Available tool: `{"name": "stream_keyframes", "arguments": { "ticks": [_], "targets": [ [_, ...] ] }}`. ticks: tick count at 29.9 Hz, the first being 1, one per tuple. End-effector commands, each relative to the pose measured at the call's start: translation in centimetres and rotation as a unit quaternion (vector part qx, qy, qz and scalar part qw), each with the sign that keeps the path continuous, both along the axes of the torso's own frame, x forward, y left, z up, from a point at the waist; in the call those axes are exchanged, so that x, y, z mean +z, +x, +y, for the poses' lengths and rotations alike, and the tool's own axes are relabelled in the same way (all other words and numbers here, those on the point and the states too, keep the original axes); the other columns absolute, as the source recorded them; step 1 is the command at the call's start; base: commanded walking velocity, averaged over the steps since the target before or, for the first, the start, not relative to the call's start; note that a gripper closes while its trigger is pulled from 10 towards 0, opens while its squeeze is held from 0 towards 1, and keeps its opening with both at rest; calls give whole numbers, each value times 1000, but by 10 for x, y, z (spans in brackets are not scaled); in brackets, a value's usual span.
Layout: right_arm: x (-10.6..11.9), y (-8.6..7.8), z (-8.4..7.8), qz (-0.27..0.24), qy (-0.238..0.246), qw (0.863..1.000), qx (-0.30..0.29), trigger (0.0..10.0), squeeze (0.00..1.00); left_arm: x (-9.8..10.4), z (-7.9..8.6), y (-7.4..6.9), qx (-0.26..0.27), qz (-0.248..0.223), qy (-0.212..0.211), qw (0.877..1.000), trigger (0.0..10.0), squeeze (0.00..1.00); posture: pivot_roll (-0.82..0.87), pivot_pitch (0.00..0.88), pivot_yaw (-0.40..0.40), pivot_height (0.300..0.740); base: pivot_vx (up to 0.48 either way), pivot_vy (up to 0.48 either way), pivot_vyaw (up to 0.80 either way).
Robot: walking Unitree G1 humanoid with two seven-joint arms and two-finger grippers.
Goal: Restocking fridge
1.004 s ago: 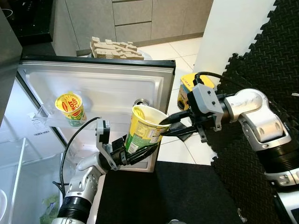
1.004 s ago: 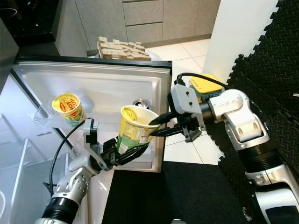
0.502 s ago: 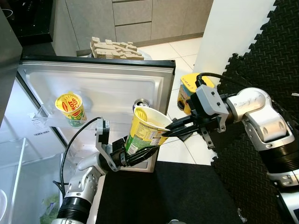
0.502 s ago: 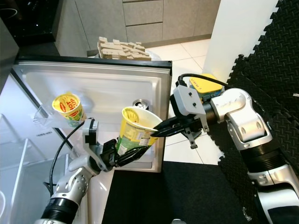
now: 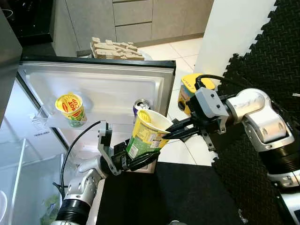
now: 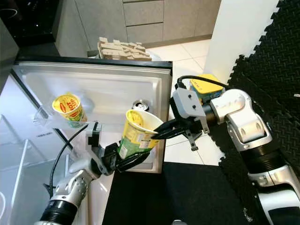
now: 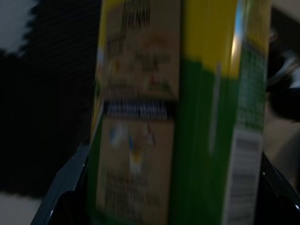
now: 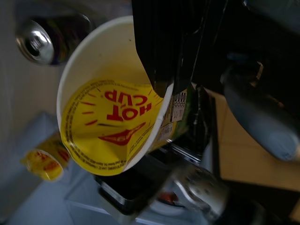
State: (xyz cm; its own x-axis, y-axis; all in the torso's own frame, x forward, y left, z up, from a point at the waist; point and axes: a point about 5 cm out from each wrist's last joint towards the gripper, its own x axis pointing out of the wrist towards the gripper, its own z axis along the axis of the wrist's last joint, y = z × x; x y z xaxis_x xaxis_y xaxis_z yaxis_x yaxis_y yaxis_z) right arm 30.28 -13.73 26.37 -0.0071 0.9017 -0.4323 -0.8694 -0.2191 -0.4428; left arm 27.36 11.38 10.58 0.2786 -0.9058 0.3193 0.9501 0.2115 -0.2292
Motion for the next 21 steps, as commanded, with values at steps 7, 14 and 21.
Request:
{"name": "stream_keyframes", "arguments": {
  "ticks": [7, 14, 21],
  "targets": [
    [3, 13, -5, -52, -17, 997, -49, 0, 0, -28, 20, 5, 122, 42, 44, 991, 10000, 1000, -201, 84, 11, 740, 0, 0, 0],
    [6, 27, -1, -95, 16, 991, -89, 0, 0, -41, 31, 6, 187, 64, 59, 978, 10000, 1000, -191, 89, 6, 740, 0, 0, 0],
    [7, 42, 13, -124, 76, 982, -117, 0, 0, -52, 33, 2, 228, 66, 74, 969, 10000, 0, -174, 110, -3, 740, 0, 0, 0]
  ]
}}
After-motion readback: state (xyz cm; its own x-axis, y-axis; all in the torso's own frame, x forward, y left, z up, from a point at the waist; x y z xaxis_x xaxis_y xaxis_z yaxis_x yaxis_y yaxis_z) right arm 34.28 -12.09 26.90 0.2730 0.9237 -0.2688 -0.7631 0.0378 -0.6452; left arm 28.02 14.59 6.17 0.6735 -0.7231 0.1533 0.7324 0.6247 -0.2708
